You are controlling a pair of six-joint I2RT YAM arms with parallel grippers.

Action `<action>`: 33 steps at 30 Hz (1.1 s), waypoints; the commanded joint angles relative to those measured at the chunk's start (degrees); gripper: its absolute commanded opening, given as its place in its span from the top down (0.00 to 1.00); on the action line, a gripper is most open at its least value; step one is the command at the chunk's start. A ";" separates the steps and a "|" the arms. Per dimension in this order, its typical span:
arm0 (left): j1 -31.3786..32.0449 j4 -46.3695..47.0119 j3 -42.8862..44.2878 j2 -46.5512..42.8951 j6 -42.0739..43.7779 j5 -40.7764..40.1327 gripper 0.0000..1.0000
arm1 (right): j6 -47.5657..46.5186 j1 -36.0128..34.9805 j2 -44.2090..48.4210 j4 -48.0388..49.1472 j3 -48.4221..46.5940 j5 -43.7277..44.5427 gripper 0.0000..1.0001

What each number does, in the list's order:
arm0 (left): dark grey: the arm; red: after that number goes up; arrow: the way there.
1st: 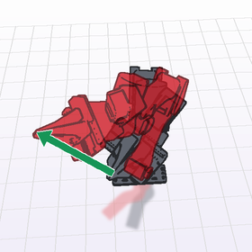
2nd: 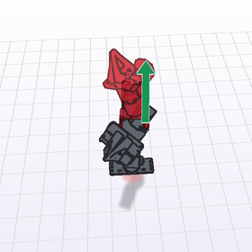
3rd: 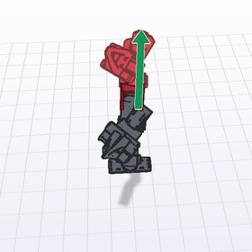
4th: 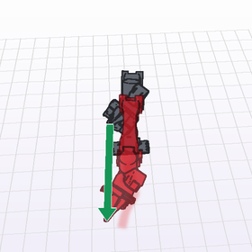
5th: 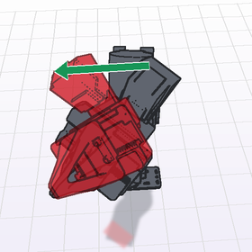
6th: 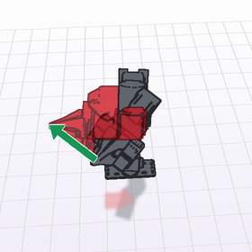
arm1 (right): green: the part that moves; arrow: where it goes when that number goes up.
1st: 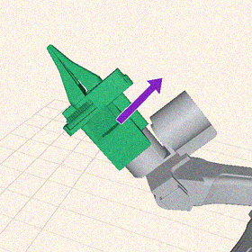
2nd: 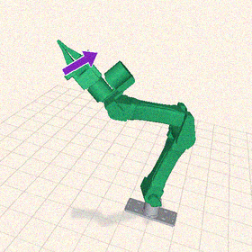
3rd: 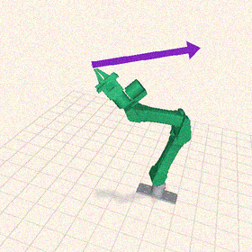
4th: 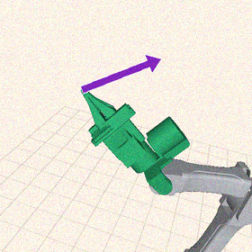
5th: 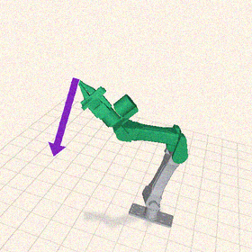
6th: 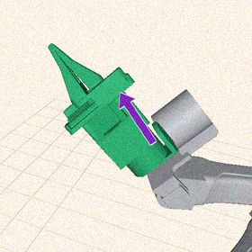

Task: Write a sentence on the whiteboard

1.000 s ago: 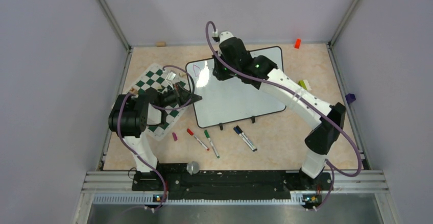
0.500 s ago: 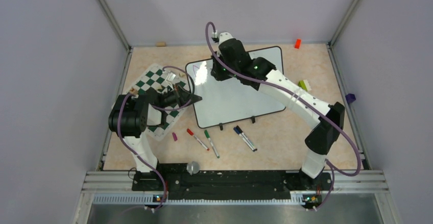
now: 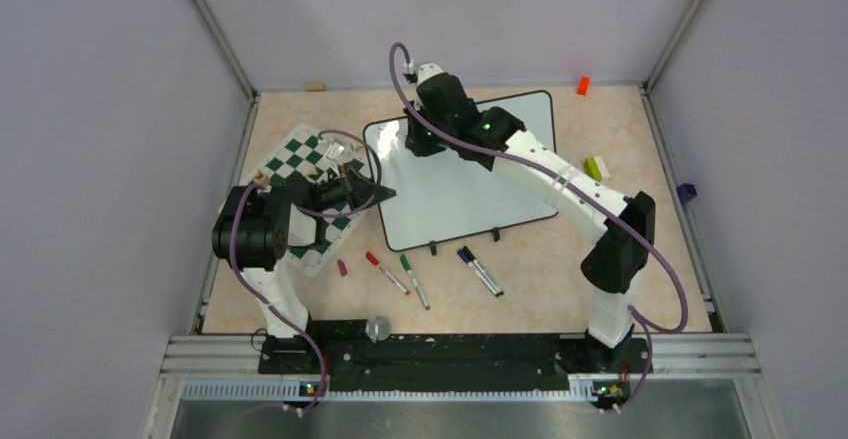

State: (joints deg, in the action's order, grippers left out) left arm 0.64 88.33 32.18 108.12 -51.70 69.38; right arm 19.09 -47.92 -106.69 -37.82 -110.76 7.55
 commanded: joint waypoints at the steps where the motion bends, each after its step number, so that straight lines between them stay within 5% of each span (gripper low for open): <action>1: 0.19 4.41 -0.79 -2.09 2.13 3.29 1.00 | -0.73 0.14 -0.52 0.21 -3.25 -0.80 1.00; 33: 0.22 4.48 -1.03 -2.14 2.31 3.04 1.00 | -1.36 0.19 -4.91 -4.96 -9.33 4.86 1.00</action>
State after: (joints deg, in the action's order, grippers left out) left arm 0.64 88.29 32.12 108.09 -51.42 69.32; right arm 18.98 -47.92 -110.02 -42.26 -115.68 9.02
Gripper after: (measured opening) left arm 0.100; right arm 0.093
